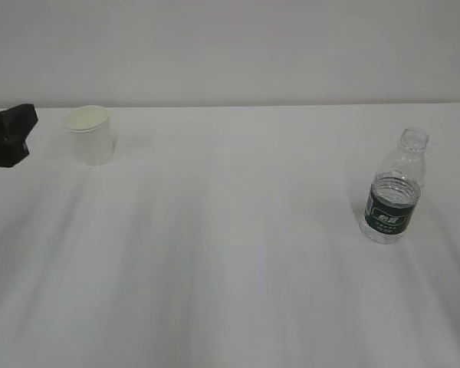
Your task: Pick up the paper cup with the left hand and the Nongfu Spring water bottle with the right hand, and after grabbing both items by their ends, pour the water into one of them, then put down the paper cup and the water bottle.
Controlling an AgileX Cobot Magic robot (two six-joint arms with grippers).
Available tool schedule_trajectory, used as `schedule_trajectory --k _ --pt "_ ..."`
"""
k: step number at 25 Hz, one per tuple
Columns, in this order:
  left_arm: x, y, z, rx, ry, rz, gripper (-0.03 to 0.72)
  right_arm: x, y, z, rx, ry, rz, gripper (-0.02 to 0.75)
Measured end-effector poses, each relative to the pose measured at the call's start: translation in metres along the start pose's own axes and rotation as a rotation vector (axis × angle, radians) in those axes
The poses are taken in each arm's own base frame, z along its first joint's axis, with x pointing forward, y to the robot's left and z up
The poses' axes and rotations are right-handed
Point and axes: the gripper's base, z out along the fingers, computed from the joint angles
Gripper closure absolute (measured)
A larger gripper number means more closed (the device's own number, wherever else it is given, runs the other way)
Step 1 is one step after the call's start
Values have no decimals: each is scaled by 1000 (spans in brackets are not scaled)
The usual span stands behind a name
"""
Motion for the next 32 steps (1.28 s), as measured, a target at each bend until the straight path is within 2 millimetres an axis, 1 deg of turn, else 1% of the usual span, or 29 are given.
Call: schedule_trajectory --k 4,7,11,16,18,21,25,28,32 --pt "23 2 -6 -1 -44 9 221 19 0 -1 -19 -23 -6 151" --pt "37 5 -9 -3 -74 15 221 27 4 1 -73 -27 -49 151" --pt "62 6 -5 4 4 30 221 41 11 11 -172 22 -120 151" --pt "80 4 0 35 74 48 221 68 12 25 -215 126 -145 150" --pt "82 4 0 36 84 49 221 76 12 30 -225 130 -138 146" --pt "84 4 0 37 90 50 217 94 8 39 -198 213 -126 115" --pt "84 4 0 35 90 49 191 118 2 44 -157 327 -116 86" --pt "84 5 0 32 89 48 164 126 -1 48 -132 362 -109 85" --pt "83 7 0 3 87 36 153 131 -2 61 -119 364 -107 85"
